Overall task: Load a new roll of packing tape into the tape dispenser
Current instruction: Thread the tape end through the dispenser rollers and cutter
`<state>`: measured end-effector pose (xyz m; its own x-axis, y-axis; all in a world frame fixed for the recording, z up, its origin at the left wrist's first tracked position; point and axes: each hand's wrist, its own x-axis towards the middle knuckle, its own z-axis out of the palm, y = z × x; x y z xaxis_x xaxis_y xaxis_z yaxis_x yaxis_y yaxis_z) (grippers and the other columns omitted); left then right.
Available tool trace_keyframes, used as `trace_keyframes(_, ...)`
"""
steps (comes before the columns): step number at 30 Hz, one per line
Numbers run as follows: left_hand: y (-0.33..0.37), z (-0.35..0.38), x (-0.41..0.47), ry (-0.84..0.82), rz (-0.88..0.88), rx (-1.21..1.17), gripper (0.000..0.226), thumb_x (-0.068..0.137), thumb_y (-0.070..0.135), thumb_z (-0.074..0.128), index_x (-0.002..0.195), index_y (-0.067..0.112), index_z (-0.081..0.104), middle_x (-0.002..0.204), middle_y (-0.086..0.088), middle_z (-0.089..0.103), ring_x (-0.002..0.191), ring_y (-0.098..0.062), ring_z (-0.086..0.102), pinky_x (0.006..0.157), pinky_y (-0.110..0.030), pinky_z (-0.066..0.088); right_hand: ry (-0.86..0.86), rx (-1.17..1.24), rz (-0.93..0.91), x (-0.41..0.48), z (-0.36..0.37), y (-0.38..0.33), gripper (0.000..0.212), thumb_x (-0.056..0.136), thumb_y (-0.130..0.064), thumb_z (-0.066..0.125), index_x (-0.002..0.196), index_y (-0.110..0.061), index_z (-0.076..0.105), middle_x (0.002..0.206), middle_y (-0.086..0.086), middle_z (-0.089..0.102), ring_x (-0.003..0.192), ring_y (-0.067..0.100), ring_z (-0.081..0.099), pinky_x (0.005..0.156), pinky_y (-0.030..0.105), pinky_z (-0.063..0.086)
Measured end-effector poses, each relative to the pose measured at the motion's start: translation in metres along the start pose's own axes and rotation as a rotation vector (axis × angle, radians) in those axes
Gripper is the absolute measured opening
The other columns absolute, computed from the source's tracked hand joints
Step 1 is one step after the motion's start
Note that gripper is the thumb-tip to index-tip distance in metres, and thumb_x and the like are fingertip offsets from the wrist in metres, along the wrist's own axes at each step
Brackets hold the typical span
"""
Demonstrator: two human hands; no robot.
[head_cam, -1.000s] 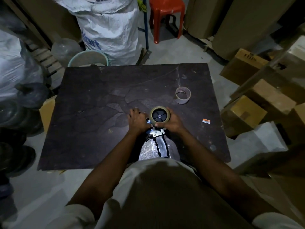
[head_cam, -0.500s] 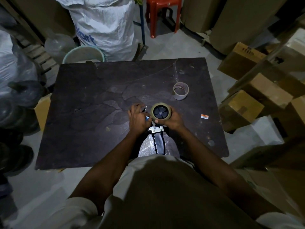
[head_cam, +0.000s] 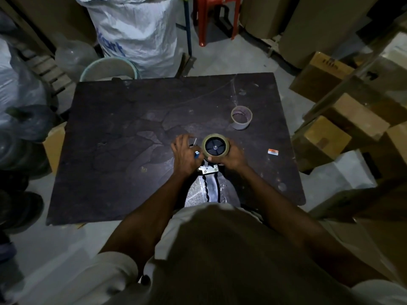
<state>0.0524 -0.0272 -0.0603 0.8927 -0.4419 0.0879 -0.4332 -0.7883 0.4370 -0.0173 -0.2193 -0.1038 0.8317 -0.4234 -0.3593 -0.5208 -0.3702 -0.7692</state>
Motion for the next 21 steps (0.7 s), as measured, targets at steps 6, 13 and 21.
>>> trace_keyframes(6,0.000,0.003,0.004,-0.002,-0.020,0.025,0.014,0.076,0.034,0.075,0.084,0.022,0.076,0.128,-0.007,0.055,0.124,-0.025,0.031,0.096,-0.048,0.031,0.022,-0.025,0.000,-0.018,-0.008,-0.023,0.100,0.040,-0.074,0.093,0.125,-0.033,0.061,0.119,-0.011,0.073,0.109,0.015,0.071,0.093,0.044,0.060)
trace_keyframes(13,0.003,-0.010,0.011,-0.111,0.000,0.105,0.017,0.078,0.038,0.077,0.091,0.028,0.079,0.135,-0.004,0.049,0.129,-0.028,0.029,0.101,-0.046,0.026,0.021,-0.022,0.000,-0.027,-0.011,-0.028,0.099,0.043,-0.073,0.092,0.129,-0.035,0.060,0.120,-0.013,0.073,0.110,0.013,0.070,0.092,0.040,0.060)
trace_keyframes(21,0.003,-0.008,0.007,-0.050,0.092,0.127,0.018,0.071,0.034,0.087,0.085,0.024,0.083,0.138,-0.005,0.056,0.128,-0.029,0.029,0.099,-0.049,0.031,-0.077,-0.040,0.013,-0.019,-0.019,-0.033,0.100,0.041,-0.069,0.093,0.130,-0.035,0.064,0.121,-0.009,0.075,0.112,0.016,0.071,0.098,0.040,0.058)
